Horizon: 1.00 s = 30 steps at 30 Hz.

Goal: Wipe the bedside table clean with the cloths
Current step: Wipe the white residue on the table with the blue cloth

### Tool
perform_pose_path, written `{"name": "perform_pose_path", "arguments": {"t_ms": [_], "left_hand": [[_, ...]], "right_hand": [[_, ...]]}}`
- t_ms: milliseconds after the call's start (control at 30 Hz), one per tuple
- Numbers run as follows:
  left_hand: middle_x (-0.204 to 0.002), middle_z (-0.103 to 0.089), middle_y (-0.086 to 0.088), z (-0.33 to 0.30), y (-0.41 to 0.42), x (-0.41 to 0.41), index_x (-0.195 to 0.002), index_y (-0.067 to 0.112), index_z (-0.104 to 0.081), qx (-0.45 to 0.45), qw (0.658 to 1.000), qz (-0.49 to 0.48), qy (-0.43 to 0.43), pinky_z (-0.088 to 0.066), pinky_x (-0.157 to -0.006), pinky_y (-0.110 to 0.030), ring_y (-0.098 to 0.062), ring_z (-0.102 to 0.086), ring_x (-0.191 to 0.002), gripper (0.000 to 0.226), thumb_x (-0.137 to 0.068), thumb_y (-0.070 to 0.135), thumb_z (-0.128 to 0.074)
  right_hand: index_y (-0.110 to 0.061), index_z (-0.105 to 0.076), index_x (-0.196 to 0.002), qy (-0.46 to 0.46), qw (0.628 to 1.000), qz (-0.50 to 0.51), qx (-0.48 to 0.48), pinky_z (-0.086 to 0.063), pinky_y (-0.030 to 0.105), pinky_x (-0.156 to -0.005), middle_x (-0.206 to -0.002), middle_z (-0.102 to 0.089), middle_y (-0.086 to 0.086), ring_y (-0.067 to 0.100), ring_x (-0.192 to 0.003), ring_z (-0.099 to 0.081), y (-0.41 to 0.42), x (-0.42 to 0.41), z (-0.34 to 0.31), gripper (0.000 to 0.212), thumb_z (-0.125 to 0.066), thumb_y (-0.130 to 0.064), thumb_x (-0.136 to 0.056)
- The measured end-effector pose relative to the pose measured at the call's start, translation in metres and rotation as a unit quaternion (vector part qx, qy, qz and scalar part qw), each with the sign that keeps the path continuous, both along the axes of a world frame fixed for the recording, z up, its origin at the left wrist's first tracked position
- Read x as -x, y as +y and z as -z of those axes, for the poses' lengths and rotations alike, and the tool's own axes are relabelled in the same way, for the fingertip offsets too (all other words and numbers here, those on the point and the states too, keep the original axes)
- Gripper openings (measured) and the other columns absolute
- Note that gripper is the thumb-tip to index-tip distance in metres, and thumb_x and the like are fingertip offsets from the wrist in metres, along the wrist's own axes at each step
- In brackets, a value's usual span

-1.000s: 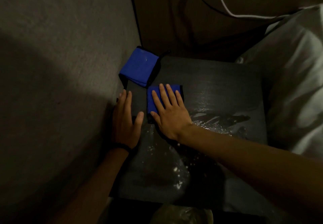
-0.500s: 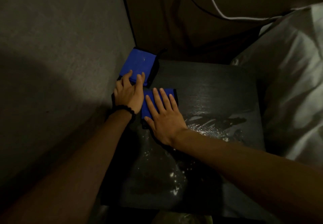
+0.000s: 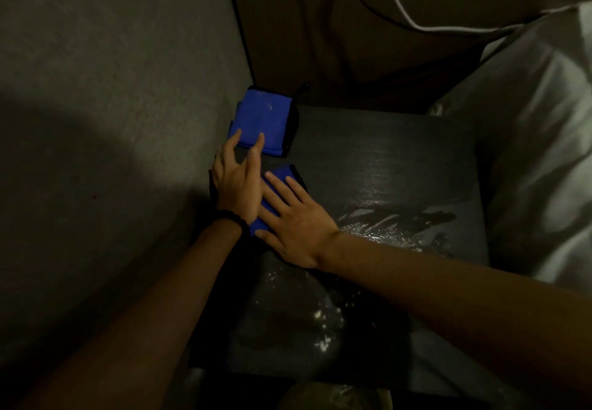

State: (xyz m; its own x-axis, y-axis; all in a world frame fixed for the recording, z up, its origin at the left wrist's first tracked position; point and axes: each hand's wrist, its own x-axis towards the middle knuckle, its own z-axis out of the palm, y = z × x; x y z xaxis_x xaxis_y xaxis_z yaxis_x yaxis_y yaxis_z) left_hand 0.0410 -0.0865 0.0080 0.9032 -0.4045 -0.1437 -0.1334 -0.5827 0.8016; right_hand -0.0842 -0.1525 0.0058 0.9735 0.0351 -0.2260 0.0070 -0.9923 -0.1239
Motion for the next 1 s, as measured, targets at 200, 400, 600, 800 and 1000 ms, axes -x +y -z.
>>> {"name": "perform_pose_path", "arguments": {"t_ms": [200,400,600,800,1000], "left_hand": [[-0.152,-0.032,0.001,0.002,0.024,0.016,-0.14,0.024,-0.047,0.081,0.996,0.008,-0.046,-0.026,-0.106,-0.013,-0.001,-0.031,-0.132,0.056,-0.093,0.044,-0.022],[-0.144,-0.042,-0.011,-0.003,0.033,0.026,-0.134,0.01,-0.051,0.064,0.994,0.026,-0.09,-0.021,-0.098,-0.001,-0.013,-0.041,-0.128,0.061,-0.09,0.04,-0.022],[-0.143,-0.043,-0.014,-0.007,0.036,0.029,-0.134,0.007,-0.051,0.073,0.994,0.019,-0.082,-0.029,-0.105,-0.022,-0.019,-0.043,-0.129,0.06,-0.091,0.04,-0.024],[-0.143,-0.043,-0.016,-0.008,0.043,0.031,-0.135,0.005,-0.05,0.052,0.991,0.058,-0.113,-0.026,-0.099,-0.008,-0.016,-0.043,-0.126,0.066,-0.09,0.044,-0.021],[-0.142,-0.046,-0.016,-0.003,0.044,0.03,-0.134,0.005,-0.05,0.048,0.989,0.056,-0.125,-0.03,-0.105,-0.025,-0.021,-0.045,-0.128,0.063,-0.093,0.042,-0.02]], "right_hand": [[-0.028,0.01,-0.159,0.009,0.999,-0.042,-0.012,0.004,0.048,-0.124,-0.167,0.014,0.008,0.026,-0.153,0.019,-0.015,0.021,0.004,0.066,-0.011,-0.058,-0.103],[-0.03,0.008,-0.159,0.005,0.998,-0.053,-0.02,0.006,0.046,-0.124,-0.168,0.013,0.006,0.024,-0.153,0.018,-0.03,0.044,0.005,0.066,-0.012,-0.059,-0.103],[-0.029,0.006,-0.16,-0.004,0.999,-0.036,-0.01,0.009,0.043,-0.124,-0.168,0.011,0.007,0.024,-0.153,0.016,-0.04,0.064,0.007,0.067,-0.013,-0.059,-0.103],[-0.03,0.007,-0.159,0.001,1.0,0.005,-0.006,0.008,0.044,-0.124,-0.168,0.012,0.006,0.023,-0.153,0.016,-0.062,0.091,0.008,0.067,-0.009,-0.062,-0.102],[-0.032,0.015,-0.157,0.023,0.998,0.051,0.006,0.006,0.045,-0.124,-0.167,0.017,0.004,0.022,-0.153,0.019,-0.096,0.124,0.006,0.068,-0.003,-0.065,-0.101]]}}
